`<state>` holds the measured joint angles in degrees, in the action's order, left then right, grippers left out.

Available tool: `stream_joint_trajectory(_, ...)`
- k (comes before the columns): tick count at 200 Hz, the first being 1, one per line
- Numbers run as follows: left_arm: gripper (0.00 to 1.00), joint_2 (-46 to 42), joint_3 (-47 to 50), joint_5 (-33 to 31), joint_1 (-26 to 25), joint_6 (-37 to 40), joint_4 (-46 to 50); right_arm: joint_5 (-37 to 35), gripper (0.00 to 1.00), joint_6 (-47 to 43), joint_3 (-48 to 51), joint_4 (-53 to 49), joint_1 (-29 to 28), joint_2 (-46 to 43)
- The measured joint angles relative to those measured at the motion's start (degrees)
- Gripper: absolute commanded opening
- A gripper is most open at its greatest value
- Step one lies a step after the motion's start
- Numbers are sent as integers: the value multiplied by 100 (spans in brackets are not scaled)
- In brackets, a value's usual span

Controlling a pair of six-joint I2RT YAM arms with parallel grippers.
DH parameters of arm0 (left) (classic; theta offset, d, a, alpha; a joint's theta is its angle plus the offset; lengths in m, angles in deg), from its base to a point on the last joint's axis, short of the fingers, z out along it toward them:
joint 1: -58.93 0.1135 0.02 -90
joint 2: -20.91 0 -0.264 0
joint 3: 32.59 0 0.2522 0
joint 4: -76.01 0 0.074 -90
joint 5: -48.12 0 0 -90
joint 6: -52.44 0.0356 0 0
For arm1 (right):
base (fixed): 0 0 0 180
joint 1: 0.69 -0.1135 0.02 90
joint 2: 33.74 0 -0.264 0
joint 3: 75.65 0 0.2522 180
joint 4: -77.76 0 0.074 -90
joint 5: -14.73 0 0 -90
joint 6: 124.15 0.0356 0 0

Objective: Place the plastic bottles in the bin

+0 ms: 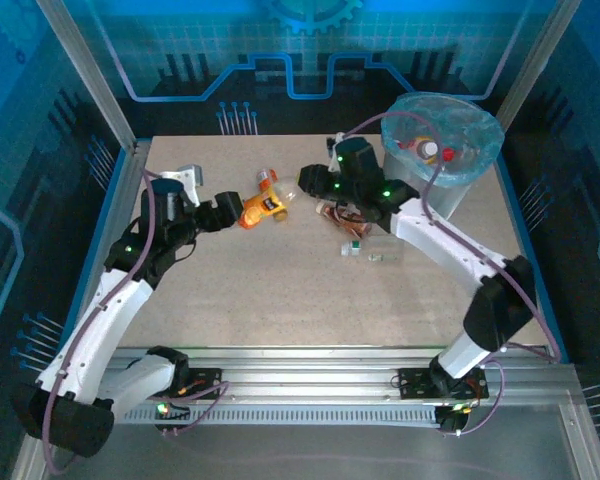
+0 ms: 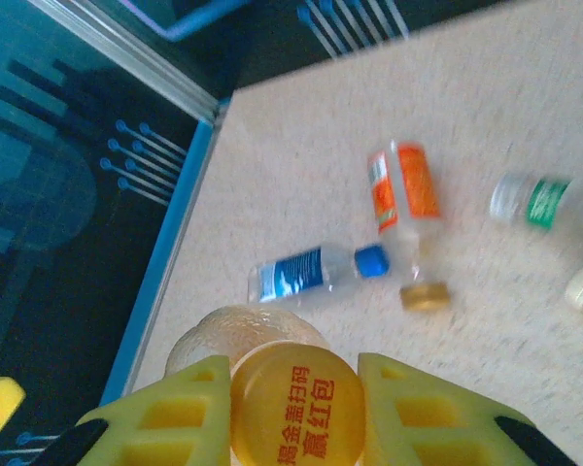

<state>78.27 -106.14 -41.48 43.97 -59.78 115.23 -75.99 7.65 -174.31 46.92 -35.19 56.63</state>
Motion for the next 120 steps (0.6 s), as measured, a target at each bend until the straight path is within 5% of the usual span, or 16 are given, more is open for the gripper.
stream_joint_trajectory(120, 85, 562, -984, -358, -1886, 723, -26, -3598, 1, -3668, -3606, -2334, 483, -404)
